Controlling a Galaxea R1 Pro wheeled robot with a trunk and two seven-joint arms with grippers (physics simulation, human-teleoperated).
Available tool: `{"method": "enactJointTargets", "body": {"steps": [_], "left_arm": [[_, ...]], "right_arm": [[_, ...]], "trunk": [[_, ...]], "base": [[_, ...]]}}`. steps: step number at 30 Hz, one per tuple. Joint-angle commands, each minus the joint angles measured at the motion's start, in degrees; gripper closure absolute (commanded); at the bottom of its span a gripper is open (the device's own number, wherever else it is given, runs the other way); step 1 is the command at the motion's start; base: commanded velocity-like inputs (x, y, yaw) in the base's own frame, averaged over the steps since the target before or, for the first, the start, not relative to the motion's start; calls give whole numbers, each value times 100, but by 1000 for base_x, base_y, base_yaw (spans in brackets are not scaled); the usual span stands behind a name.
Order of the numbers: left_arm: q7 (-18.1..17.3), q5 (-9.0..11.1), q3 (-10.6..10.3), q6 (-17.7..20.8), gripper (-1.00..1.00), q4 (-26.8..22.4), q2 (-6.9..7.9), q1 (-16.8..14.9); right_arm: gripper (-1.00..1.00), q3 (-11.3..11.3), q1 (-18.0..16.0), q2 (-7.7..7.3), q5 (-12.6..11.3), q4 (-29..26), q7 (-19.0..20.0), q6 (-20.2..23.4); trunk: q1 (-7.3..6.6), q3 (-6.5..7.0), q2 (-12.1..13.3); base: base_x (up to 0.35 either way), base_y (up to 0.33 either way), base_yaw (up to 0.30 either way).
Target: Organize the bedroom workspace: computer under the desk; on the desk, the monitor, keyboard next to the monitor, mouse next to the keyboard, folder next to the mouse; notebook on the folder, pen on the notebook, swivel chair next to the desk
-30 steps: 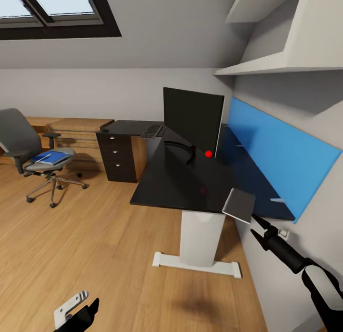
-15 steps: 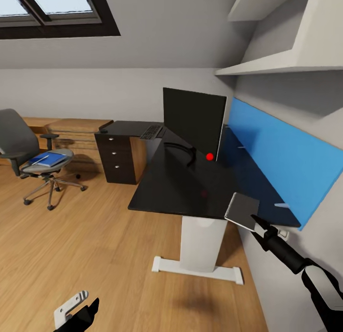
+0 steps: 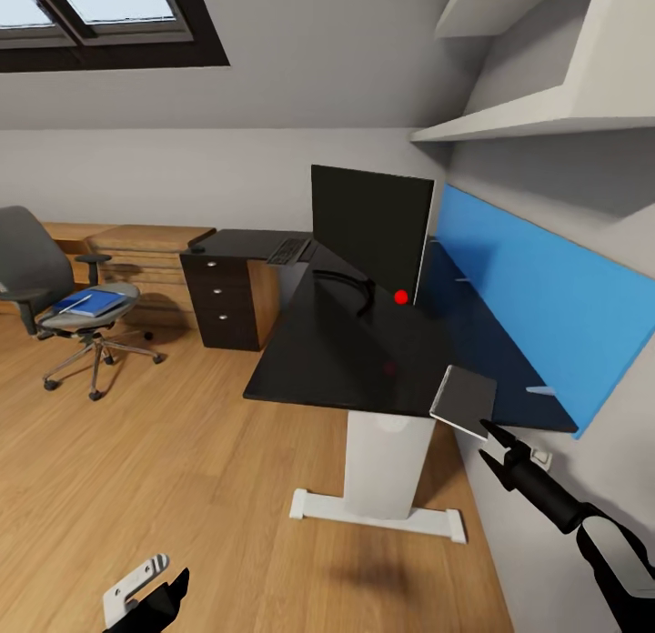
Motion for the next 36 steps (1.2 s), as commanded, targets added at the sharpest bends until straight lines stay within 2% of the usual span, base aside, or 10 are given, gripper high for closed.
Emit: {"method": "enactJointTargets", "body": {"steps": [1,21,24,36], "left_arm": [[36,55,-2,18,-100,-11,2,0],[28,64,4,20,-100,-11,8,0],[28,64,5,17,-100,-11,6,0],[24,65,-2,15,-100,73,8,0]], "right_arm": [[-100,-10,-3,1,-30,3,-1,46],[-100,5,-3,1,-22,9,-1,46],[-100,6,-3,1,-21,9,-1,46],[-100,11,-3,1,-21,9,-4,46]], "trunk": [[0,-4,-2],[0,-4,-2],[-66,50,118],[-66,50,118]], "base": [[0,0,0],[0,0,0],[0,0,0],[0,0,0]]}}
